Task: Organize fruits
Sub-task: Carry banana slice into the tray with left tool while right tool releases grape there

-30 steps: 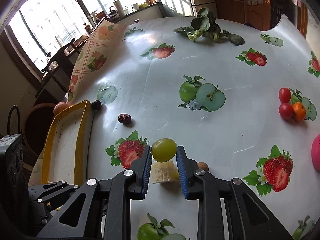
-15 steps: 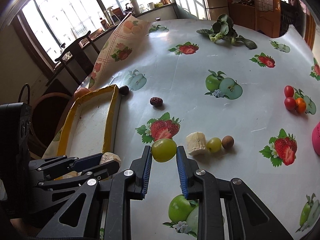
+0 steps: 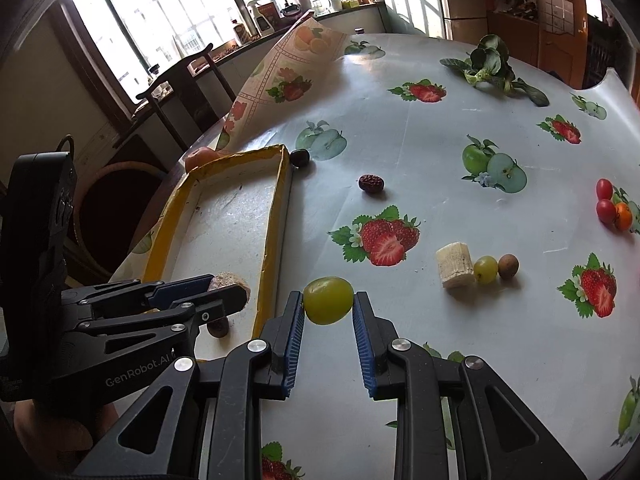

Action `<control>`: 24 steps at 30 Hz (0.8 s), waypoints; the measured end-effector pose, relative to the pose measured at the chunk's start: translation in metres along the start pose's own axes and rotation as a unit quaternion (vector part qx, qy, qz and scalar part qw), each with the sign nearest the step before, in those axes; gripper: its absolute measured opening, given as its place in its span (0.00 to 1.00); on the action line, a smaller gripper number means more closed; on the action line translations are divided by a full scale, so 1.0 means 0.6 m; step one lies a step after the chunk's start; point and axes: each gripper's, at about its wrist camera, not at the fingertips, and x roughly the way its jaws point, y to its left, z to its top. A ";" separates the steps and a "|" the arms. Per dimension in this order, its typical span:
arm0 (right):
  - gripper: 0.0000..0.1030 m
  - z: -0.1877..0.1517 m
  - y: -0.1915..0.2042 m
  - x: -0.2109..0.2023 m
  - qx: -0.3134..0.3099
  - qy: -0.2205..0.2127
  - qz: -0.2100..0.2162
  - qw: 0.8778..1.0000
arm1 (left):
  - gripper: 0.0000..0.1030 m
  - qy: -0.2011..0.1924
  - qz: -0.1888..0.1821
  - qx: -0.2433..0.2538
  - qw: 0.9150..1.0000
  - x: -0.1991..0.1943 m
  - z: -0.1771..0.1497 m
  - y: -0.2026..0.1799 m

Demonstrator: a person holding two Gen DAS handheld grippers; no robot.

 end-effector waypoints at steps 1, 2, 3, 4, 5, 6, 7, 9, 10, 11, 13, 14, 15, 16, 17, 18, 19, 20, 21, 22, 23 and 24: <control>0.24 0.000 0.004 0.001 -0.002 0.001 0.001 1.000 | 0.26 0.000 0.002 -0.002 1.000 -0.001 -0.001 0.005; 0.24 -0.001 0.008 0.002 -0.003 0.001 0.002 1.000 | 0.26 0.000 0.003 -0.005 1.000 -0.002 -0.001 0.009; 0.24 0.000 0.012 0.003 -0.005 0.002 0.004 1.000 | 0.26 0.000 0.004 -0.008 1.000 -0.003 -0.001 0.014; 0.24 0.000 0.016 0.004 -0.008 0.002 0.005 1.000 | 0.26 0.000 0.005 -0.010 1.000 -0.003 -0.001 0.019; 0.24 0.000 0.021 0.005 -0.010 0.003 0.007 1.000 | 0.26 0.000 0.006 -0.012 1.000 -0.004 -0.002 0.024; 0.24 0.000 0.026 0.007 -0.011 0.004 0.008 1.000 | 0.26 0.000 0.008 -0.014 1.000 -0.004 -0.002 0.029; 0.24 0.000 0.030 0.009 -0.013 0.005 0.010 1.000 | 0.26 0.001 0.009 -0.016 1.000 -0.004 -0.002 0.034; 0.24 0.000 0.039 0.014 -0.017 0.007 0.014 1.000 | 0.26 0.001 0.011 -0.020 1.000 -0.005 -0.003 0.043; 0.24 0.000 0.044 0.016 -0.019 0.008 0.015 1.000 | 0.26 0.001 0.013 -0.022 1.000 -0.005 -0.003 0.047; 0.24 0.000 0.048 0.019 -0.022 0.010 0.017 1.000 | 0.26 0.002 0.014 -0.023 1.000 -0.005 -0.003 0.052; 0.24 0.001 0.057 0.024 -0.026 0.012 0.020 0.999 | 0.26 0.002 0.016 -0.027 1.000 -0.005 -0.003 0.060; 0.24 0.002 0.062 0.027 -0.028 0.013 0.021 0.999 | 0.26 0.003 0.017 -0.028 0.999 -0.005 -0.003 0.064; 0.24 0.003 0.066 0.029 -0.030 0.014 0.023 0.999 | 0.26 0.003 0.018 -0.029 0.999 -0.005 -0.003 0.068; 0.24 0.005 0.070 0.032 -0.032 0.015 0.024 0.999 | 0.26 0.003 0.018 -0.031 0.999 -0.005 -0.002 0.072; 0.24 0.006 0.073 0.034 -0.034 0.015 0.026 0.999 | 0.26 0.003 0.019 -0.031 0.999 -0.006 -0.002 0.076; 0.24 0.007 0.077 0.037 -0.036 0.016 0.027 0.999 | 0.26 0.003 0.020 -0.033 0.999 -0.006 -0.002 0.080; 0.24 0.009 0.082 0.040 -0.038 0.017 0.028 0.999 | 0.26 0.003 0.020 -0.034 0.999 -0.006 -0.002 0.085; 0.24 0.010 0.086 0.042 -0.040 0.018 0.029 0.999 | 0.26 0.004 0.021 -0.036 0.999 -0.006 -0.001 0.090; 0.24 0.011 0.090 0.045 -0.043 0.019 0.031 0.998 | 0.26 0.004 0.022 -0.039 0.999 -0.005 -0.001 0.095; 0.24 0.012 0.095 0.047 -0.045 0.020 0.032 0.998 | 0.26 0.004 0.023 -0.041 0.999 -0.005 0.000 0.100; 0.24 0.013 0.099 0.050 -0.048 0.021 0.034 0.998 | 0.26 0.005 0.024 -0.044 0.999 -0.004 0.000 0.106; 0.24 0.014 0.104 0.054 -0.050 0.022 0.035 0.998 | 0.26 0.005 0.025 -0.047 0.999 -0.003 0.001 0.113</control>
